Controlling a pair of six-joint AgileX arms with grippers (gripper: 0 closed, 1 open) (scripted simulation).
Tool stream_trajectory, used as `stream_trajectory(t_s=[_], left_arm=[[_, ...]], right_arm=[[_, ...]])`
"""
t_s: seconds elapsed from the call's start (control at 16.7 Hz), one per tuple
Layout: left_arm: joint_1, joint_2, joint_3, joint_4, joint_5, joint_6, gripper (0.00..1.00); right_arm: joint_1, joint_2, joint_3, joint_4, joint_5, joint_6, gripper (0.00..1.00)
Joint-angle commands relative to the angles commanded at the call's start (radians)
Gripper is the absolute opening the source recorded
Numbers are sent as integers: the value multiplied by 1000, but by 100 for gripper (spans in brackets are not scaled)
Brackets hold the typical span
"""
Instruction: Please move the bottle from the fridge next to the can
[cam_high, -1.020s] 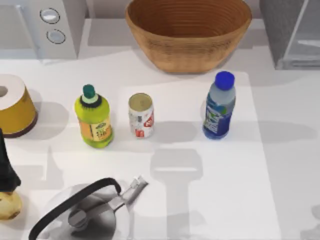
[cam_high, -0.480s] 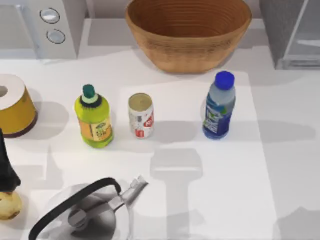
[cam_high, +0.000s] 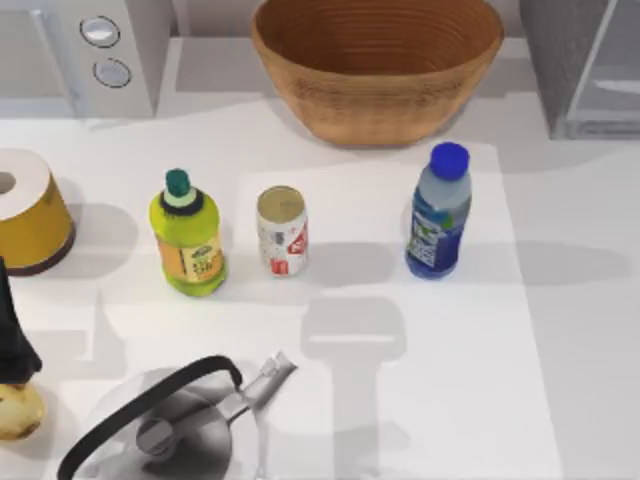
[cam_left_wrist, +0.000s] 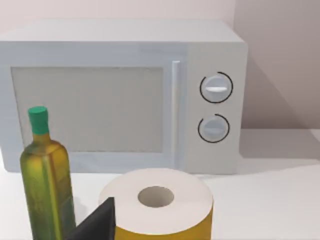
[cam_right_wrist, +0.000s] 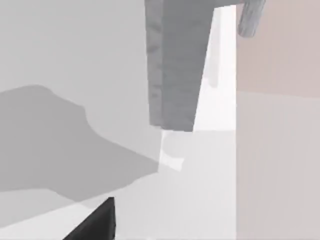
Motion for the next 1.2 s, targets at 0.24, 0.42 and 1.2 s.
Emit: stream_trajectory(t_s=[0.24,0.42,1.2], left_arm=[[0,0,0,0,0,0,100],[0,0,0,0,0,0,100],[0,0,0,0,0,0,100]], right_arm=[[-99,129,39,-16,-50,-104,100],[-103,137,42,-18,-53,-109,100],[260,135,29,434,-1,423,100]])
